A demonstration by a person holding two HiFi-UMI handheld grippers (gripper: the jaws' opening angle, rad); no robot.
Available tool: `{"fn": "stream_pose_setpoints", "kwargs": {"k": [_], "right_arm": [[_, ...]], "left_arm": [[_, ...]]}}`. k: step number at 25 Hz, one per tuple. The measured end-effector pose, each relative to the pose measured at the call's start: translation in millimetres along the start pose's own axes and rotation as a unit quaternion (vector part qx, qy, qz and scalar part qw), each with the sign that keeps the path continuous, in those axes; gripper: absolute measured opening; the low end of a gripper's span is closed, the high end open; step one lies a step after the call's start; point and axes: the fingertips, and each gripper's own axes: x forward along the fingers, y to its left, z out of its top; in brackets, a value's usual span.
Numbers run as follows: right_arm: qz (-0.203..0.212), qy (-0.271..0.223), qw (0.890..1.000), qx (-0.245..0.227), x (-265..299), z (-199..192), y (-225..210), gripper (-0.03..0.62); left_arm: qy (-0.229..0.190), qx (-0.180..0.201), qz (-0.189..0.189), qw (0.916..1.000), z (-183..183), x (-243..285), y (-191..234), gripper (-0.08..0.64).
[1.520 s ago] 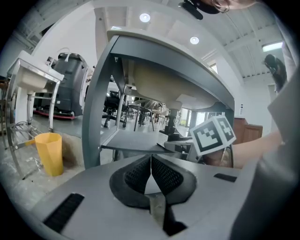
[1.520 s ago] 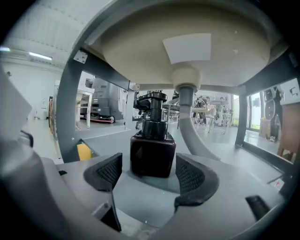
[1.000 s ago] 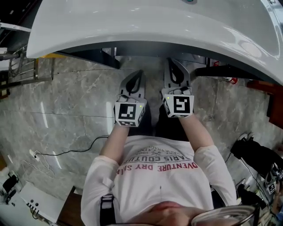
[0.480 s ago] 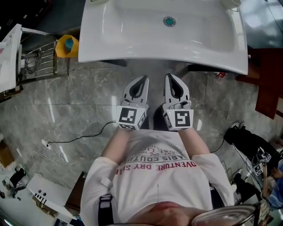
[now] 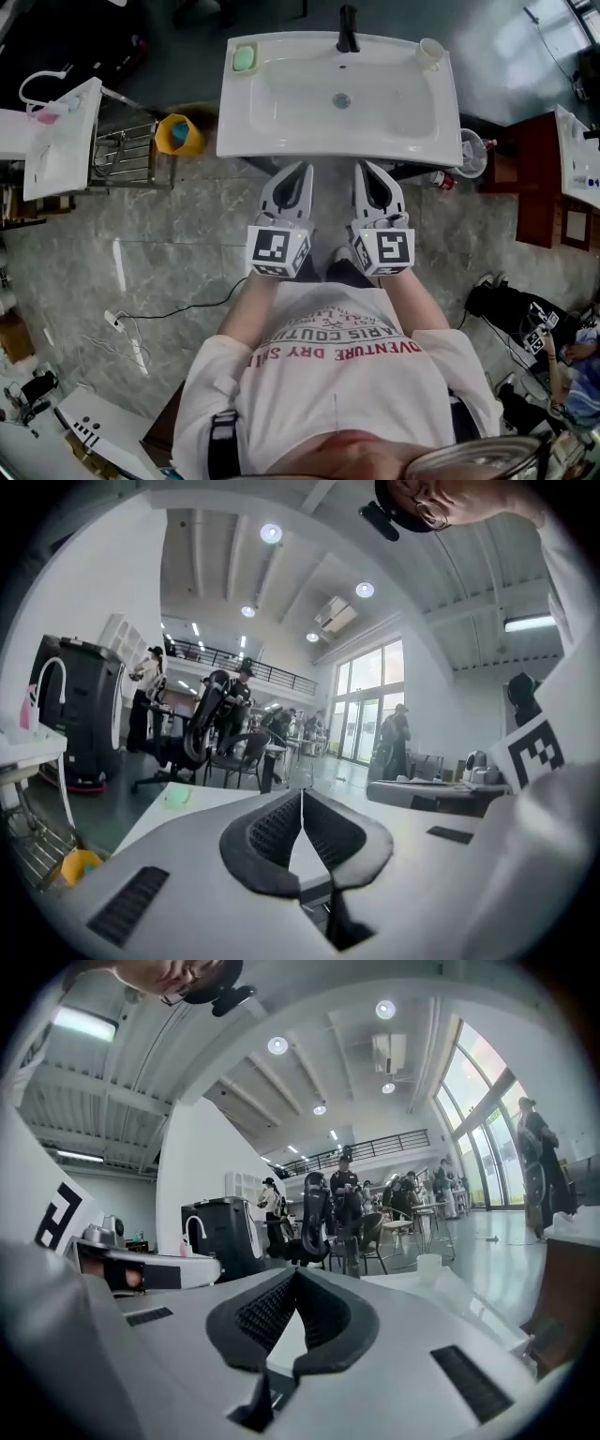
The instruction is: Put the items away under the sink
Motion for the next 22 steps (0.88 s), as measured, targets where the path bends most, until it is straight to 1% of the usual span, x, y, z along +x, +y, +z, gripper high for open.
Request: {"fn": "stream_pose_setpoints", "kwargs": {"k": [4, 8, 11, 15, 19, 22], "right_arm": [[-0.011, -0.016, 1.0, -0.011, -12.8, 46.2, -2.1, 0.025], [-0.023, -0.028, 0.999, -0.018, -27.6, 76.5, -5.3, 0.025], [-0.037, -0.038, 0.998, -0.026, -33.6, 92.9, -11.4, 0.025], [-0.042, -0.04, 0.998, -0.021, -35.8, 99.5, -14.4, 0.025], [-0.045, -0.042, 0.998, -0.01, -39.6, 95.8, -16.0, 0.025], [-0.048, -0.037, 0.998, -0.012, -41.9, 90.6, -14.8, 0.025]], "left_arm": [[-0.032, 0.022, -0.002, 0.9992, 56.2, -8.2, -12.9, 0.028], [-0.052, 0.028, -0.002, 0.9983, 89.6, -19.0, -24.5, 0.028], [-0.057, 0.022, -0.002, 0.9981, 101.8, -20.8, -27.7, 0.027], [-0.063, 0.016, 0.004, 0.9979, 110.0, -25.8, -22.5, 0.028], [-0.068, 0.042, 0.013, 0.9967, 111.2, -32.4, -19.9, 0.028], [-0.071, 0.048, 0.008, 0.9963, 112.9, -35.7, -21.7, 0.028]]}}
